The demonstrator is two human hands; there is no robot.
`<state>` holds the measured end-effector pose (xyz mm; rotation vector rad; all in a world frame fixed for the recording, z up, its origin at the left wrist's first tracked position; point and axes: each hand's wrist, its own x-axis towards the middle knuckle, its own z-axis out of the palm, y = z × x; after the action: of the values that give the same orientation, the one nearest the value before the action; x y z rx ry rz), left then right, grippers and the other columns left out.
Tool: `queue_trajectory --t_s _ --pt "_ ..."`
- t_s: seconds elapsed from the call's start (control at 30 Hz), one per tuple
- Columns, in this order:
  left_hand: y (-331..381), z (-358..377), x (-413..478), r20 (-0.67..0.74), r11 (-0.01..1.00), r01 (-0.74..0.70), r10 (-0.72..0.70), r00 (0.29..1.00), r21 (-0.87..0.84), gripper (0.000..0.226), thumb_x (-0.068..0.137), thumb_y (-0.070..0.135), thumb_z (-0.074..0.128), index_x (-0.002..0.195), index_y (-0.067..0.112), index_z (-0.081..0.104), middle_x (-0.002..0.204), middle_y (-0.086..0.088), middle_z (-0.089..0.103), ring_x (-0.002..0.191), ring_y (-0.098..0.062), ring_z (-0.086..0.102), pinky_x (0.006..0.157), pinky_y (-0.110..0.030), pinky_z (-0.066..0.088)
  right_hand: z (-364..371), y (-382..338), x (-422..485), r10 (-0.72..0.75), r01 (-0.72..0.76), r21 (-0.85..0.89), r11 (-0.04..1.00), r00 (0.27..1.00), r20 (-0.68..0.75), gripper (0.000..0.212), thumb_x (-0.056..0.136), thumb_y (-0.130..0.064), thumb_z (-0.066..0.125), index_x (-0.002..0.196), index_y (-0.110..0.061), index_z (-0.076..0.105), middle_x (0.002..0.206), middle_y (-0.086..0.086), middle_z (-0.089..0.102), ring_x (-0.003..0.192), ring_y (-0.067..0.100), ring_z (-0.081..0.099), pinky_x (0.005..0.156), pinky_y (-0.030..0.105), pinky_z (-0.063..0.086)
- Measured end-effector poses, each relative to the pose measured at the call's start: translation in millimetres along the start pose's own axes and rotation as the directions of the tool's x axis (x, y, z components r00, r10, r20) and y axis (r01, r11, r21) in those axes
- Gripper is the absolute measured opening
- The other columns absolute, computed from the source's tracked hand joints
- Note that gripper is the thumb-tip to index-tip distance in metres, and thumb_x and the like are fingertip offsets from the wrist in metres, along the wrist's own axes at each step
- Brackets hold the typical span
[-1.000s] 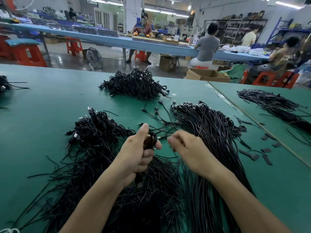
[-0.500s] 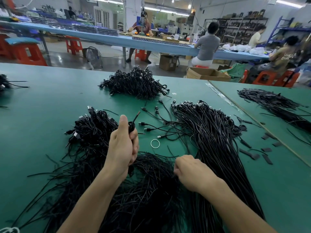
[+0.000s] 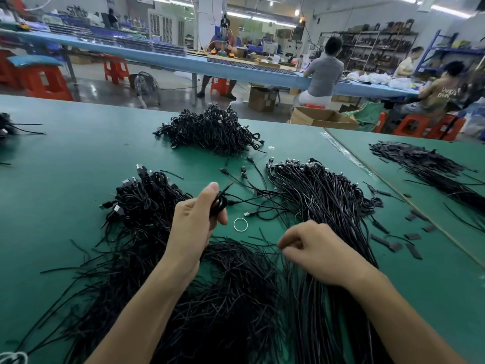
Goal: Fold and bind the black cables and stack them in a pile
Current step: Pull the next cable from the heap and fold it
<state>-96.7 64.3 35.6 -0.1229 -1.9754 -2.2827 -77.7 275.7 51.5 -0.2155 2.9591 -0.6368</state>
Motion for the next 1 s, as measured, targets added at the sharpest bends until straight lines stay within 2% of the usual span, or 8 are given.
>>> queue_trajectory --t_s 0.1,0.17,0.23,0.33,0.6,0.73,0.87,1.0 --pt "1 3 -3 0.063 0.997 -0.07 0.068 0.996 0.032 0.059 0.099 0.046 0.05 0.048 0.019 0.062 0.041 0.011 0.032 0.036 -0.003 0.022 0.039 -0.012 0.022 0 -19 2 -0.043 0.155 0.319 0.935 0.943 -0.33 0.014 0.092 -0.014 0.067 0.097 -0.026 0.073 0.077 -0.014 0.069 0.069 -0.004 0.063 0.065 0.013 0.051" --pt "3 6 -5 0.118 0.995 -0.091 0.084 0.989 0.052 0.053 0.092 0.046 0.049 0.049 0.019 0.065 0.041 0.011 0.032 0.036 -0.003 0.023 0.039 -0.012 0.023 1 -38 2 -0.05 0.284 0.475 0.833 0.893 -0.448 0.014 0.089 -0.013 0.071 0.089 -0.026 0.073 0.068 -0.013 0.067 0.06 -0.002 0.059 0.058 0.014 0.047" --pt "7 10 -8 0.173 0.994 -0.102 0.097 0.98 0.023 0.042 0.088 0.038 0.047 0.054 0.022 0.065 0.042 0.011 0.036 0.035 -0.002 0.029 0.039 -0.01 0.025 2 -55 1 -0.112 0.372 0.52 0.769 0.879 -0.464 0.016 0.088 -0.01 0.071 0.087 -0.025 0.075 0.067 -0.015 0.067 0.057 -0.001 0.056 0.055 0.012 0.042" --pt "12 10 -9 0.194 0.991 -0.097 0.112 0.975 -0.087 0.021 0.085 0.03 0.046 0.076 0.014 0.057 0.047 0.012 0.038 0.037 0.0 0.03 0.037 -0.012 0.026 0 -66 -4 -0.213 0.412 0.463 0.785 0.88 -0.424 0.02 0.09 -0.009 0.069 0.092 -0.028 0.077 0.071 -0.018 0.066 0.063 0.0 0.058 0.058 0.01 0.042" --pt "10 12 -11 0.072 0.978 -0.107 0.121 0.99 -0.181 0.056 0.107 0.038 0.028 0.084 0.016 0.074 0.04 0.007 0.043 0.033 -0.003 0.025 0.039 -0.013 0.023 -6 -73 -15 -0.276 0.341 0.133 0.931 0.892 -0.358 0.014 0.094 -0.019 0.065 0.099 -0.029 0.075 0.089 -0.012 0.062 0.084 0.001 0.056 0.073 0.01 0.041" --pt "10 11 -10 0.037 0.982 -0.12 0.126 0.991 -0.145 0.059 0.105 0.047 0.027 0.086 0.019 0.075 0.039 0.004 0.033 0.033 -0.01 0.021 0.041 -0.017 0.023 4 -77 -17 -0.172 0.292 0.235 0.927 0.889 -0.425 0.012 0.092 -0.019 0.068 0.099 -0.026 0.074 0.082 -0.014 0.065 0.078 -0.001 0.059 0.07 0.01 0.044" --pt "12 10 -10 0.038 0.975 -0.111 0.121 0.992 -0.194 0.057 0.104 0.046 0.028 0.09 0.018 0.076 0.04 0.001 0.031 0.034 -0.011 0.02 0.042 -0.018 0.023 11 -76 -15 -0.049 0.257 0.454 0.853 0.906 -0.421 0.008 0.088 -0.024 0.075 0.081 -0.025 0.071 0.065 -0.02 0.063 0.059 -0.003 0.056 0.057 0.011 0.041" --pt "12 8 -7 0.006 0.975 -0.087 0.09 0.996 -0.202 0.061 0.108 0.041 0.027 0.081 0.018 0.076 0.04 0.001 0.031 0.033 -0.012 0.02 0.042 -0.018 0.023 11 -79 -18 -0.084 0.337 0.408 0.848 0.846 -0.526 0.008 0.088 -0.026 0.075 0.08 -0.026 0.071 0.069 -0.015 0.066 0.066 0.002 0.062 0.06 0.012 0.045"
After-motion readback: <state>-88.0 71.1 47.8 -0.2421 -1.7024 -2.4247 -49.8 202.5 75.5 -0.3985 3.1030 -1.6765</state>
